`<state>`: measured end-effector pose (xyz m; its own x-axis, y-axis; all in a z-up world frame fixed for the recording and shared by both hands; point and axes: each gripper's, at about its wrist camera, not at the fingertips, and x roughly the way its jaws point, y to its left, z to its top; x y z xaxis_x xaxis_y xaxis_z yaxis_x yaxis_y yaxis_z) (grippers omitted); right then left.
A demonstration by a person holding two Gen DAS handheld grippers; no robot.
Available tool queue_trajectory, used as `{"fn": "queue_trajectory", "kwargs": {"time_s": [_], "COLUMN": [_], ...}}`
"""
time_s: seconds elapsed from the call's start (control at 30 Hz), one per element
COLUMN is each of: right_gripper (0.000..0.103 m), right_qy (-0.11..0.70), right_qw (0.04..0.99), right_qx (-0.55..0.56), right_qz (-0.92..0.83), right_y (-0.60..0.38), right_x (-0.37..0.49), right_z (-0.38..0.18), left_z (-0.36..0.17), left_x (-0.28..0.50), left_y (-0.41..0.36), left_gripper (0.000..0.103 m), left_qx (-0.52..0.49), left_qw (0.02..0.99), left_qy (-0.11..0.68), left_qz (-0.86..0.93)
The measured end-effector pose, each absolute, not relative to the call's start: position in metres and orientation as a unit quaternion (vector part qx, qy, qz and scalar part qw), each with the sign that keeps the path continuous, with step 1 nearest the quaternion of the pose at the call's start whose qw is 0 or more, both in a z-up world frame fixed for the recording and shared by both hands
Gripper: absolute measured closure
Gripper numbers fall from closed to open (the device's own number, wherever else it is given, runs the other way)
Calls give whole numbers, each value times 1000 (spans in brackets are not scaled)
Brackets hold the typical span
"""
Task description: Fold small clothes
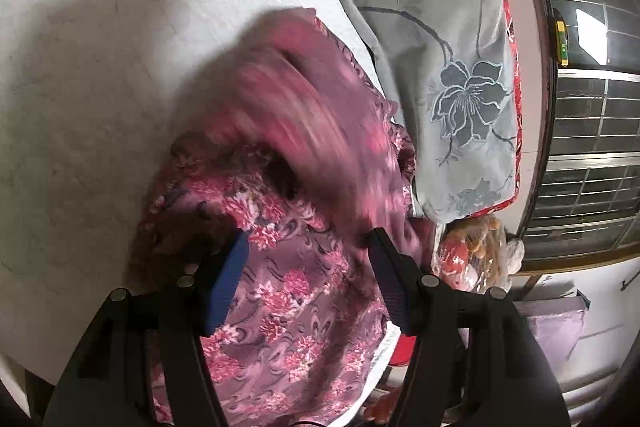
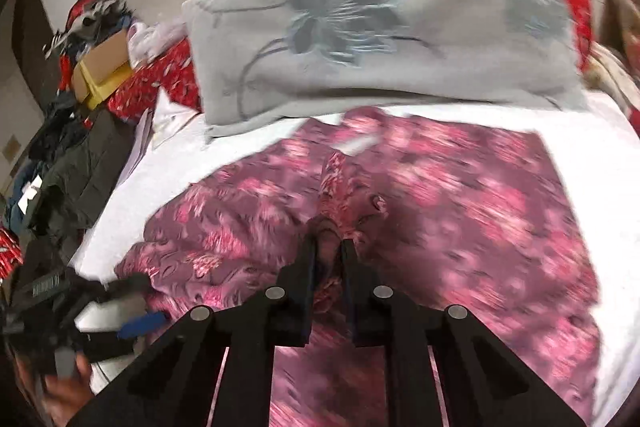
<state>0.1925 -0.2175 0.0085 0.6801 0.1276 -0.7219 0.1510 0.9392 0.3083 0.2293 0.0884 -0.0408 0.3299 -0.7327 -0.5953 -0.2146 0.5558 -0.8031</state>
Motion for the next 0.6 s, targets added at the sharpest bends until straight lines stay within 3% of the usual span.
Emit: {"fn": "queue_trajectory", "kwargs": {"time_s": [0.1, 0.2, 0.27, 0.3, 0.33, 0.53, 0.57, 0.6], "right_gripper": [89, 84, 68, 50, 43, 41, 44, 70], "right_qy": [446, 425, 380, 367, 353, 392, 399, 403], "right_qw": [865, 849, 846, 844, 842, 828, 823, 820], "right_qx": [231, 312, 373, 391, 408, 401, 403, 405], "right_qz": [-15, -32, -31, -28, -22, -4, 0, 3], "right_y": [-254, -289, -307, -311, -314, -287, -285, -284], "right_x": [168, 137, 125, 125, 129, 202, 210, 218], "right_z": [-23, -34, -33, -32, -30, -46, -48, -49], "left_z": [-42, -45, -47, -48, -48, -44, -43, -43], "left_x": [226, 224, 225, 226, 228, 236, 238, 241], "left_y": [85, 83, 83, 82, 81, 75, 74, 73], "left_gripper": [42, 42, 42, 42, 42, 42, 42, 42], "left_qx": [-430, -429, -428, -429, -429, -414, -413, -412], "left_qw": [689, 686, 685, 684, 683, 692, 692, 692], "left_qy": [552, 558, 561, 563, 564, 567, 568, 569], "left_qz": [-188, -186, -181, -178, -177, -167, -166, -164]}}
